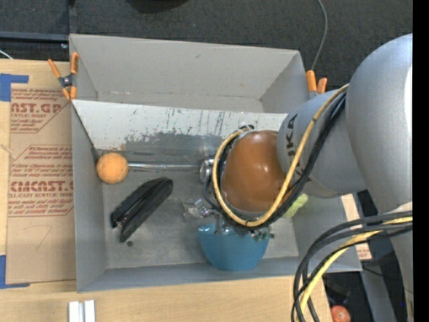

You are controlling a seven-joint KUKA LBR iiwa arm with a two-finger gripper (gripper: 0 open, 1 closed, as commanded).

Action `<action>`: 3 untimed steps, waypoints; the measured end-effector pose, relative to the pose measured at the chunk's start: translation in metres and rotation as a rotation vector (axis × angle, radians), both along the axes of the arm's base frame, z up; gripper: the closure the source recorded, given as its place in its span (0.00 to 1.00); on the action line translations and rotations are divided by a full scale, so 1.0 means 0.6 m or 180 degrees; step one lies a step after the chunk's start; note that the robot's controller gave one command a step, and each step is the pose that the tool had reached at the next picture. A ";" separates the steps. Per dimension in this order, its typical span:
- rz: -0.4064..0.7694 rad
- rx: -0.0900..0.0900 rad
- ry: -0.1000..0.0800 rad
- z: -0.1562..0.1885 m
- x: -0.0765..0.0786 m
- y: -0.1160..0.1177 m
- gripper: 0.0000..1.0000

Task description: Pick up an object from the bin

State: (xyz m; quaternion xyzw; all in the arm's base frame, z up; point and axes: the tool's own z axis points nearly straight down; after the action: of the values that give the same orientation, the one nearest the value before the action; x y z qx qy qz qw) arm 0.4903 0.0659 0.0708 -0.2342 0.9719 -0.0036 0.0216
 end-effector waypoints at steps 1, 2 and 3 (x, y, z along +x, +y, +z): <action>-0.0011 0.0003 -0.0028 0.002 0.004 -0.002 1.00; -0.0011 0.0003 -0.0028 0.002 0.004 -0.002 1.00; 0.0914 -0.0031 -0.0076 0.015 -0.008 0.052 1.00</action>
Offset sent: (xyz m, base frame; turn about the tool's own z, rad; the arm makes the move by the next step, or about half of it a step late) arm 0.0000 0.0000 0.0000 0.0000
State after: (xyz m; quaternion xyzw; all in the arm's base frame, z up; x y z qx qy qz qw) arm 0.4854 0.0973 0.0797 -0.3709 0.9281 -0.0080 0.0322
